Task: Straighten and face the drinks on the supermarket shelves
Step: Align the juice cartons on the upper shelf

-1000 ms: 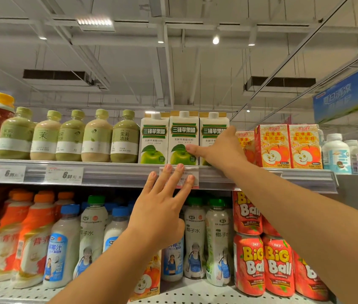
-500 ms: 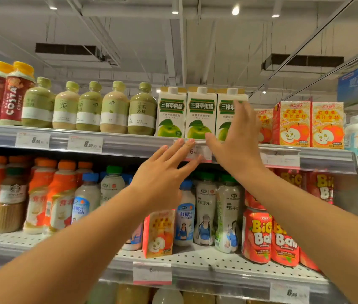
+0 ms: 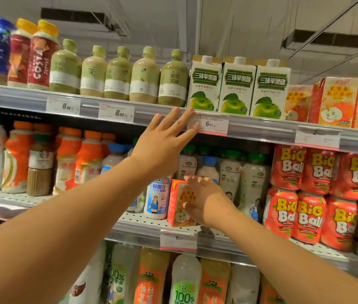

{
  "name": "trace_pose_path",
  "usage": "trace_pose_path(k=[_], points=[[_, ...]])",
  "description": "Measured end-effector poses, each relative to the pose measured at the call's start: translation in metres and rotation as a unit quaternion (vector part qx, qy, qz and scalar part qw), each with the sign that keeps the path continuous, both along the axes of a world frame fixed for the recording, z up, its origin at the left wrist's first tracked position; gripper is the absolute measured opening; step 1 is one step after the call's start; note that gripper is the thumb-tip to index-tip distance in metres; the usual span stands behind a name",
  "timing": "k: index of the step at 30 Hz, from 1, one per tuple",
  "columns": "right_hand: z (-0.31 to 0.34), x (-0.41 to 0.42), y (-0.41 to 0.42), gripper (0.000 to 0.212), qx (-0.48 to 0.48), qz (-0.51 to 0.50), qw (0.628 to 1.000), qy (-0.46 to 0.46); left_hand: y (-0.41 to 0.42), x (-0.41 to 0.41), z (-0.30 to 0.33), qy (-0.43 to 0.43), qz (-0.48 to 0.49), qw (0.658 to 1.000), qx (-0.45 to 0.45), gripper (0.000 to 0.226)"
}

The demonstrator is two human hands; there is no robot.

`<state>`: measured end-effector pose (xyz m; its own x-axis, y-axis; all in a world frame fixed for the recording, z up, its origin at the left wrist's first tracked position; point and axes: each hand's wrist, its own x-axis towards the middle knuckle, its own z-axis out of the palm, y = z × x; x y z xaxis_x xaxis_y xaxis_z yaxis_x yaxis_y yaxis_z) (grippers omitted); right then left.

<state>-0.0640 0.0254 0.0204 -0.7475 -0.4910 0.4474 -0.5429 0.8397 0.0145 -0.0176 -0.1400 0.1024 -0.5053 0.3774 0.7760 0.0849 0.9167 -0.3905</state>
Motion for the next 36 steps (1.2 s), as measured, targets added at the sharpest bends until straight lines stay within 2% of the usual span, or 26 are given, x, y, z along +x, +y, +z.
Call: trace_pose_path(k=[3,7,11,13,16,18,22,26,30,36], points=[[0.002,-0.001,-0.003,0.072,-0.033,-0.013,0.999,-0.035,0.001,-0.001,-0.001,0.000,-0.009,1.000,0.008,0.092],[0.012,0.003,-0.005,0.054,-0.066,-0.039,0.995,-0.072,0.003,-0.004,-0.003,-0.007,-0.006,1.000,0.014,0.092],[0.017,0.006,-0.001,0.046,-0.089,-0.031,0.993,-0.067,0.010,-0.002,0.002,-0.015,-0.007,1.000,0.023,0.085],[0.017,0.007,-0.002,0.050,-0.101,-0.029,0.991,-0.085,0.016,-0.001,0.003,-0.017,-0.008,0.999,0.028,0.079],[0.017,0.010,-0.005,0.074,-0.114,-0.029,0.987,-0.114,0.023,0.000,0.004,-0.018,-0.001,0.999,0.029,0.070],[0.018,0.016,0.001,0.073,-0.091,-0.037,0.991,-0.092,0.025,0.000,0.005,-0.018,-0.003,0.999,0.032,0.066],[0.024,0.034,0.027,0.052,-0.109,0.001,0.994,-0.032,0.031,0.002,-0.001,0.008,-0.002,0.999,0.043,0.072],[0.047,0.061,0.072,0.046,-0.105,0.006,0.994,0.012,0.057,-0.003,-0.003,0.035,-0.060,0.998,-0.003,0.074],[0.089,0.093,0.129,0.047,-0.099,0.009,0.993,0.062,0.095,-0.009,0.015,0.019,-0.086,0.996,0.001,0.078],[0.178,0.119,0.189,0.051,-0.114,0.009,0.968,0.225,0.134,-0.012,0.024,0.057,-0.045,0.997,0.017,0.070]])
